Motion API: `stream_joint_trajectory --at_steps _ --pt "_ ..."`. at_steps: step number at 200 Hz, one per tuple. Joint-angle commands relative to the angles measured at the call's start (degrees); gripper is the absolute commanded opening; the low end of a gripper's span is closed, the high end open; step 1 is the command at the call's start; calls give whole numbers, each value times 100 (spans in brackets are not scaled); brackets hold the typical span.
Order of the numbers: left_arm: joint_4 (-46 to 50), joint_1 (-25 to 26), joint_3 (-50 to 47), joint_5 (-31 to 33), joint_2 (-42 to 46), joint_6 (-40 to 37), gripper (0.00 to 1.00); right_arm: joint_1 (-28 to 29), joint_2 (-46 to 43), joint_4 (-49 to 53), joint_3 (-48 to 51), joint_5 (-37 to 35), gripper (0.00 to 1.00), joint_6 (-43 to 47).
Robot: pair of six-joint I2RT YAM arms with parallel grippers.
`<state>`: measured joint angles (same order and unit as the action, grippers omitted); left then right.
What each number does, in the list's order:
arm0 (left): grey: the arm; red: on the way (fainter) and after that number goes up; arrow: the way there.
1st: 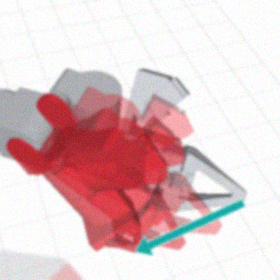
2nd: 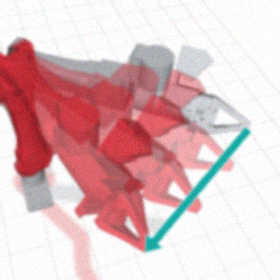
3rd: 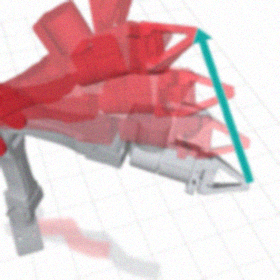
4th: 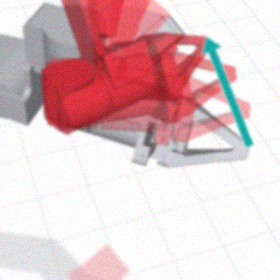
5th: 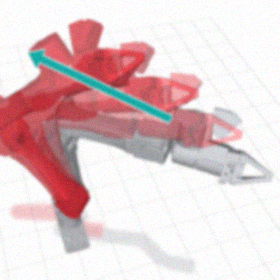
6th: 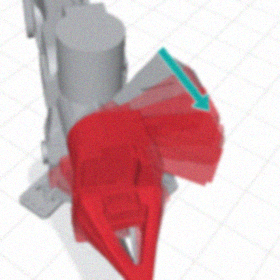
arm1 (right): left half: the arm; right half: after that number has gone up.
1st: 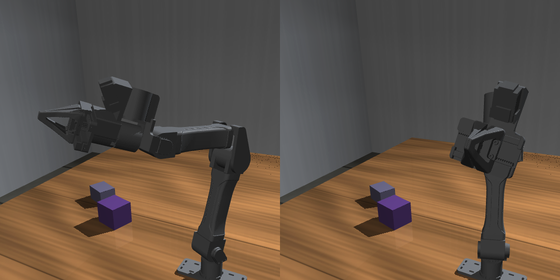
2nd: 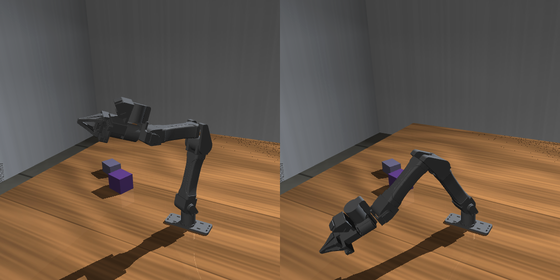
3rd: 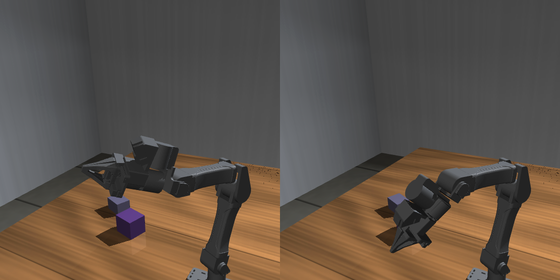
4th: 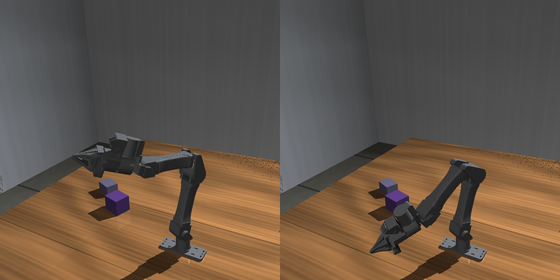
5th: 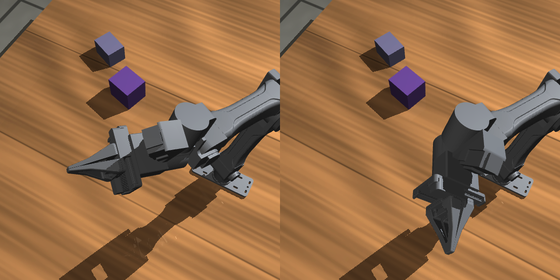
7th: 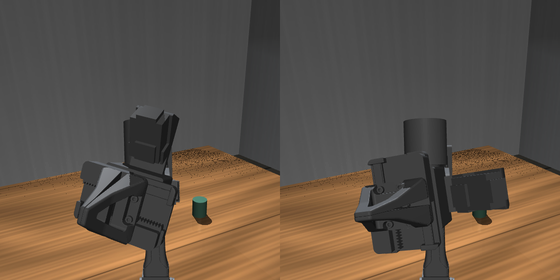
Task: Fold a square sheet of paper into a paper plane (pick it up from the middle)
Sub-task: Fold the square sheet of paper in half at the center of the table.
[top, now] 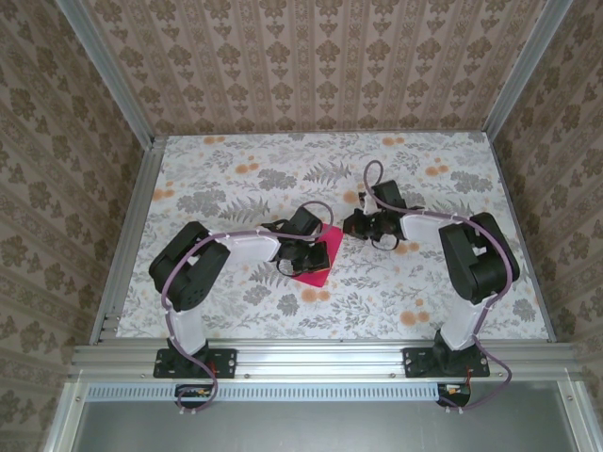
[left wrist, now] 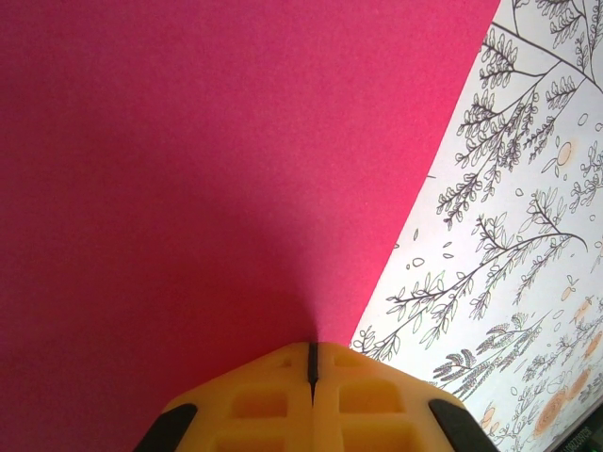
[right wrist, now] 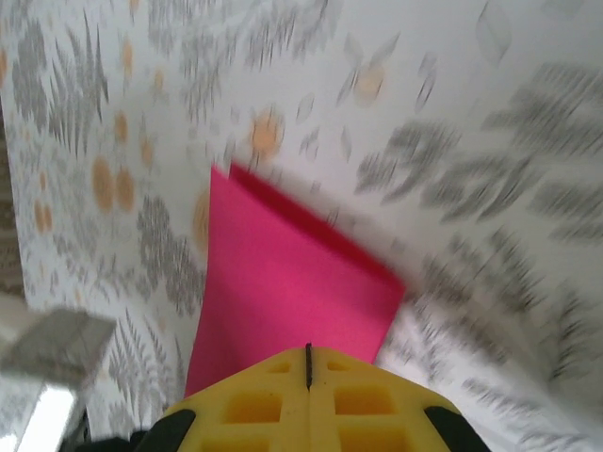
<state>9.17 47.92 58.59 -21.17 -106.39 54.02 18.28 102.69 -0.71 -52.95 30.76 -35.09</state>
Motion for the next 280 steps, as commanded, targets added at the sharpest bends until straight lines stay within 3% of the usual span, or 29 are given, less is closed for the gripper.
stream_joint_trajectory --at_steps 1,49,173,205,234,280 --pt "796 77 -101 103 -198 -18 6 183 -34 -125 264 419 5 -125" --pt "797 88 -90 93 -224 -21 6 228 399 138 -92 177 5 -36" --pt "818 161 -17 134 -251 -67 6 -314 997 509 -1110 -656 5 92" --pt "900 174 54 214 -260 -77 6 -317 467 444 -930 -544 6 86" --pt "843 205 -52 357 -169 16 6 -274 60 326 -585 -19 7 -28" --pt "657 261 -141 412 -154 80 6 157 -333 -79 182 342 8 -550"
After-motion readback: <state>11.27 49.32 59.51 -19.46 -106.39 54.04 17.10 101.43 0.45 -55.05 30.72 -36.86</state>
